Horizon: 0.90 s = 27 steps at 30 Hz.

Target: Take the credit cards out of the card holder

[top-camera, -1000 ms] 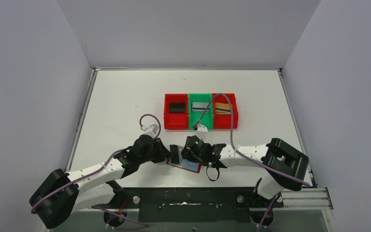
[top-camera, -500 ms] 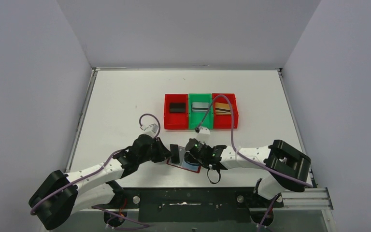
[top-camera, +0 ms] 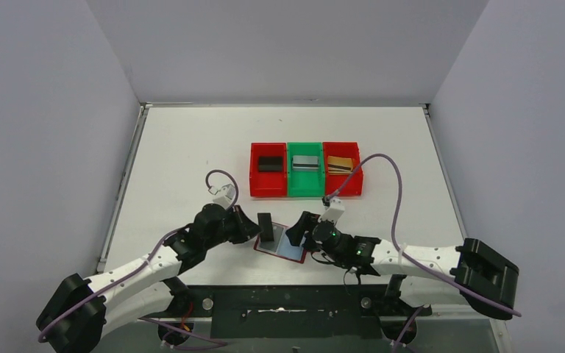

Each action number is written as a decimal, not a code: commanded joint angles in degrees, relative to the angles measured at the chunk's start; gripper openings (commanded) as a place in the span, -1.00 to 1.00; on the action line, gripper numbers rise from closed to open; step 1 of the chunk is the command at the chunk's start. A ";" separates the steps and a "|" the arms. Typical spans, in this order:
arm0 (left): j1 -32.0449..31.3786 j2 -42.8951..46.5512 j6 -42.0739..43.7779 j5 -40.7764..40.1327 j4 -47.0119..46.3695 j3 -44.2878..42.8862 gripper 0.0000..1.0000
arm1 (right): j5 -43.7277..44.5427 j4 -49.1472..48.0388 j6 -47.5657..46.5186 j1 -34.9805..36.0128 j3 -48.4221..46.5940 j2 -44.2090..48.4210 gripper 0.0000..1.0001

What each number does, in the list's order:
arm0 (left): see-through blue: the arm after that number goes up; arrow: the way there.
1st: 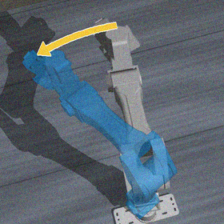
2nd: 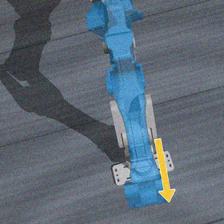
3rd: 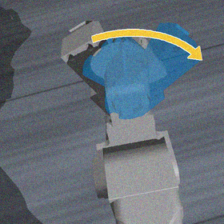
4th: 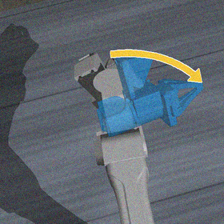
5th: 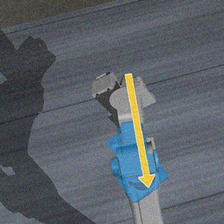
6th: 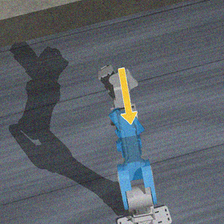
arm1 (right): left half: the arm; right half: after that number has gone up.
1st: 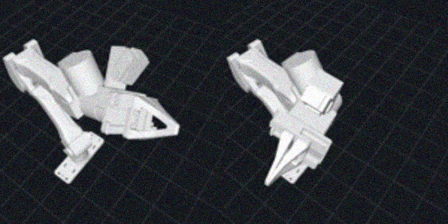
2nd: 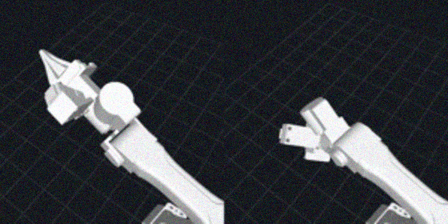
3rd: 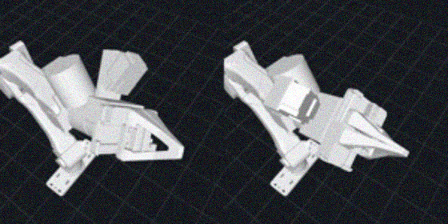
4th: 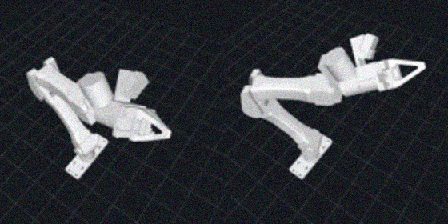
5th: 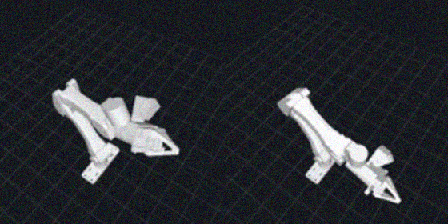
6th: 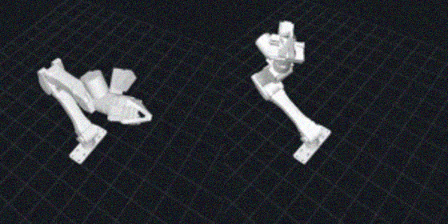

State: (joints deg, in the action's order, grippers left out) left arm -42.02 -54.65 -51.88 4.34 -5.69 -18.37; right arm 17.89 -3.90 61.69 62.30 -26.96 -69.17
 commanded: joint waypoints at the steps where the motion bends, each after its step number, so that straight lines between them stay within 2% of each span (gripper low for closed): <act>1: 0.68 3.45 0.90 0.05 -0.96 -0.98 -1.00 | 0.95 -15.09 -0.72 -0.49 7.53 6.81 0.45; 3: 0.87 4.80 0.90 -0.17 -0.90 -0.84 -1.00 | 1.51 -17.23 -1.18 -0.69 9.34 8.73 0.59; 5: 1.03 6.29 0.75 -0.48 -1.21 -0.46 -1.00 | 2.78 -20.49 -2.82 -0.75 11.15 10.03 0.64; 11: 1.19 10.56 0.00 -0.08 -3.79 1.99 -1.00 | 2.79 -39.02 -5.54 -0.55 19.62 12.62 0.74; 15: 1.37 13.29 -1.63 2.54 -9.39 4.95 -1.00 | -1.79 -36.08 -5.34 -1.60 18.36 13.63 0.85; 18: 1.57 14.76 -3.92 5.19 -15.11 7.67 -1.00 | -6.17 -36.26 -5.86 -2.34 17.35 13.35 0.84; 23: 2.02 13.08 -4.88 11.16 -20.59 8.41 -1.00 | -11.33 -44.96 -5.18 -4.37 19.73 12.25 0.79; 27: 1.94 10.29 -5.94 15.80 -25.34 7.57 -1.00 | -21.08 -51.00 -5.28 -7.52 19.14 9.86 0.66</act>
State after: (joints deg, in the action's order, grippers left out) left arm -40.34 -42.65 -56.38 13.52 -20.49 -9.34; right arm 6.20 -43.53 57.21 57.12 -7.46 -57.54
